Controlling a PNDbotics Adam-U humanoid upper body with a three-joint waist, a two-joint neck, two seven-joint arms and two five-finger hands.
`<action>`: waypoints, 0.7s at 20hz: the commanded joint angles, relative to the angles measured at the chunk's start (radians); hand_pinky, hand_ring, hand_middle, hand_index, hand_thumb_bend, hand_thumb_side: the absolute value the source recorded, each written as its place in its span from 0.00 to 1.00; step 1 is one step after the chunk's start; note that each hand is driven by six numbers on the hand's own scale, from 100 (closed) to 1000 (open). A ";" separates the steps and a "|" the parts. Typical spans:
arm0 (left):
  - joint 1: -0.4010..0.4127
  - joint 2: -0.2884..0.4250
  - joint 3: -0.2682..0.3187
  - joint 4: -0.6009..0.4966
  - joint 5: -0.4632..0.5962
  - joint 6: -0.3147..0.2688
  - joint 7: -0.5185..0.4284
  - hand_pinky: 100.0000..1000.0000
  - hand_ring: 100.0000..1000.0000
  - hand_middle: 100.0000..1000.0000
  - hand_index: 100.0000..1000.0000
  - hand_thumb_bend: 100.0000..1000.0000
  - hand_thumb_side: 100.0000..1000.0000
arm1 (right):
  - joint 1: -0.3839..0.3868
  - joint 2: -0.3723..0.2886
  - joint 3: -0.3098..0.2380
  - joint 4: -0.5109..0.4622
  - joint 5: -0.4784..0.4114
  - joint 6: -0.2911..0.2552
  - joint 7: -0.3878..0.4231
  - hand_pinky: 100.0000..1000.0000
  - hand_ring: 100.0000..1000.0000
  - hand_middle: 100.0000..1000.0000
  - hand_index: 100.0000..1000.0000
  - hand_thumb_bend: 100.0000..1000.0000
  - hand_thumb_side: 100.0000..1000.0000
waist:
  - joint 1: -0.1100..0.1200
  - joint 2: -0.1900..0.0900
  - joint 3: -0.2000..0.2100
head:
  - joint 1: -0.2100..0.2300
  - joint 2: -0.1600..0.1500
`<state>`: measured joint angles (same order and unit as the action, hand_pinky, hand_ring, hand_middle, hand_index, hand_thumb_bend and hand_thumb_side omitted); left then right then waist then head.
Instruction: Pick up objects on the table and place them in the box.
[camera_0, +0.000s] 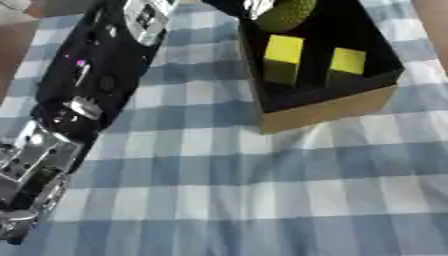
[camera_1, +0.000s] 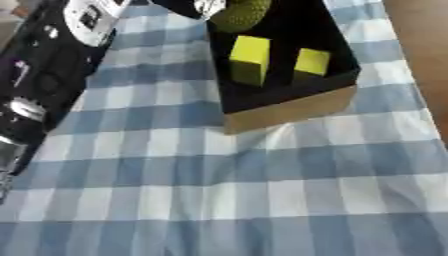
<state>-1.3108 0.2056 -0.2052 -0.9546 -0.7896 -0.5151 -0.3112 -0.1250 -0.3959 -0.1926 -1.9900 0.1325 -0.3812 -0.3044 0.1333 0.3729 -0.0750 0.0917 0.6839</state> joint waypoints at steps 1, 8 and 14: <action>-0.032 -0.012 0.032 0.039 -0.040 -0.020 0.030 0.71 0.65 0.55 0.56 0.00 0.18 | -0.012 -0.021 -0.001 -0.010 -0.010 0.000 0.006 0.92 1.00 0.34 0.87 0.00 0.41 | 0.003 -0.021 -0.002 | 0.003 -0.015; -0.029 -0.032 0.047 0.089 -0.110 -0.046 0.069 0.80 0.77 0.71 0.88 0.05 0.32 | -0.015 -0.016 0.000 -0.010 -0.011 0.004 0.011 0.92 1.00 0.34 0.87 0.00 0.41 | 0.003 -0.016 -0.001 | -0.007 -0.011; -0.024 -0.023 0.046 0.074 -0.195 -0.044 0.127 0.87 0.85 0.80 0.98 0.52 0.63 | -0.012 -0.012 -0.001 -0.010 -0.009 0.006 0.011 0.92 1.00 0.34 0.87 0.00 0.41 | 0.001 -0.015 0.005 | -0.016 -0.001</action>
<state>-1.3126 0.1650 -0.1682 -0.8587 -0.9660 -0.5607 -0.2012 -0.1320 -0.3946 -0.1899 -1.9900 0.1258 -0.3742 -0.2952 0.1333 0.3739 -0.0696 0.0775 0.6847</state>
